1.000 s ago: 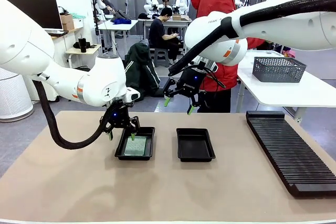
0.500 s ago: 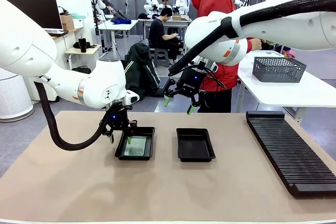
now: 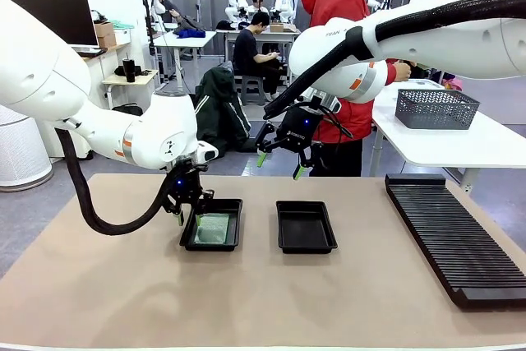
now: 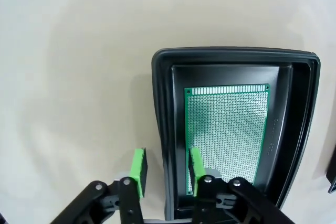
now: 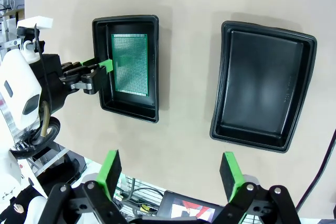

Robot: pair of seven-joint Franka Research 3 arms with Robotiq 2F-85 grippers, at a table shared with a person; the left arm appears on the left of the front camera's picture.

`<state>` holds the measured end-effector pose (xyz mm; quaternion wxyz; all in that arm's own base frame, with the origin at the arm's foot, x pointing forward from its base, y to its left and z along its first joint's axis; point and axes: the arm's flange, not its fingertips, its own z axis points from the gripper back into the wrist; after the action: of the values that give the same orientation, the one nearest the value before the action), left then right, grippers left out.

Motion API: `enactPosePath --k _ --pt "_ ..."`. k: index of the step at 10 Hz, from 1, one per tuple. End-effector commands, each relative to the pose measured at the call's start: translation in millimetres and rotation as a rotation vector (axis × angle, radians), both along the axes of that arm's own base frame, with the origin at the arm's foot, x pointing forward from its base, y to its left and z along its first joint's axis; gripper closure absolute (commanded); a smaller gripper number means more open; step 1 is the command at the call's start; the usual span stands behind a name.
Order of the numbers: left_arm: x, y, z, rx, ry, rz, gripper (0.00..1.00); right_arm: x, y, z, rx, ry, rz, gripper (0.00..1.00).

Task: Inspect and transfer BCBs to ESD trays.
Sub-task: Pick up the ESD tray and place it on the left side of the table.

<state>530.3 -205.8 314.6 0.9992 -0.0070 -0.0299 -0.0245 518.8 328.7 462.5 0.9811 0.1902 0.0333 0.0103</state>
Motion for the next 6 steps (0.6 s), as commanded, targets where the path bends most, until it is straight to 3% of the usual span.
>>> enactPosePath --k 1,6 --pt "3.7 -0.3 -2.5 0.007 -0.004 0.018 0.65 0.4 1.2 -0.1 -0.012 0.006 -0.003 0.00" --pt "6.4 -0.5 -3.7 0.000 -0.006 0.018 0.91 0.4 1.2 -0.1 -0.012 0.006 -0.003 0.00"
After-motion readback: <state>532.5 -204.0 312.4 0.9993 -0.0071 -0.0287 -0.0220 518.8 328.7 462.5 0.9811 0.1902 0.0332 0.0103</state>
